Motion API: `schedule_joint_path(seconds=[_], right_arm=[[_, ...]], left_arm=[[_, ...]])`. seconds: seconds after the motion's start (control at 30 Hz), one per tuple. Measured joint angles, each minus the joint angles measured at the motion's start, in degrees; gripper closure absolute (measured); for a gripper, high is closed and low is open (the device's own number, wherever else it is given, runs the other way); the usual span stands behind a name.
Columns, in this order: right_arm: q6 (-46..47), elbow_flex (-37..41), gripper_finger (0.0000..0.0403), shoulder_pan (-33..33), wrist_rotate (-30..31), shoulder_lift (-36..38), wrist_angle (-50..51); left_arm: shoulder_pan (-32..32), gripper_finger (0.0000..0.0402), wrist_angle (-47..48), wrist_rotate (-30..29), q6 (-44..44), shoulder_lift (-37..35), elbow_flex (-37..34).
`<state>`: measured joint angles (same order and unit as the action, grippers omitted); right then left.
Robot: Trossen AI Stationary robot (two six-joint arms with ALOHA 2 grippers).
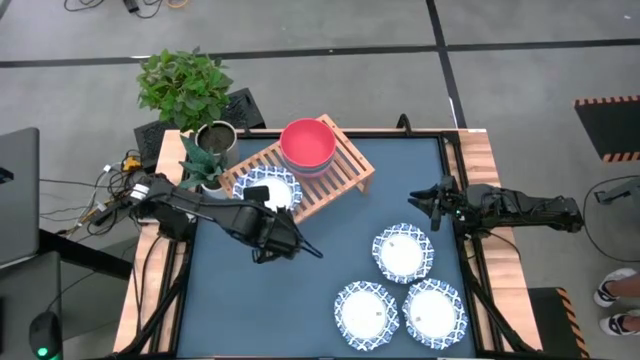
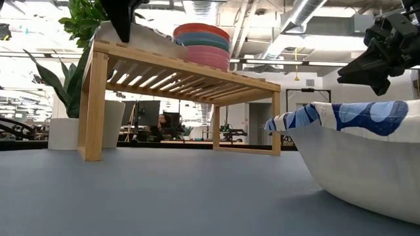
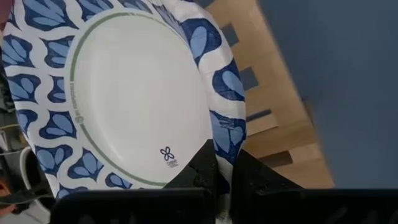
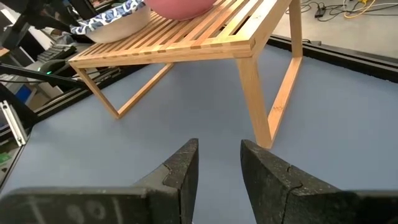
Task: Place and stack bowls onto a shelf
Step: Put the white patterned bowl on the shelf
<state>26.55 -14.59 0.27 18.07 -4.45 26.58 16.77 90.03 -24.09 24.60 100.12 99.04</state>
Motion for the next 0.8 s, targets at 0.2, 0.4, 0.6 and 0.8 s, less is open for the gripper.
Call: schedule_joint_path(seconds=[0.2,0.4,0.6,0.8], right_arm=[[0.00,0.00,0.0259,0.00,-0.01,0.00,0.01],[0.00,0.00,0.0259,0.00,-0.01,0.00,-0.01],[0.00,0.00,0.0259,0.00,-0.01,0.00,0.00],[0.00,0.00,0.0259,0.00,-0.01,0.00,-0.01]], left_arm=[[-0.39,0.0400,0.01,-0.36,-1.06,-0.06,0.85],[-0.39,0.0373,-0.01,0.88,-1.61,-0.07,0.83],[-0.36,0.0306,-0.04,1.19,-2.88,-0.07,0.83],[-0.28,0.0237,-0.06,2.40,-4.14,-0.07,0.83]])
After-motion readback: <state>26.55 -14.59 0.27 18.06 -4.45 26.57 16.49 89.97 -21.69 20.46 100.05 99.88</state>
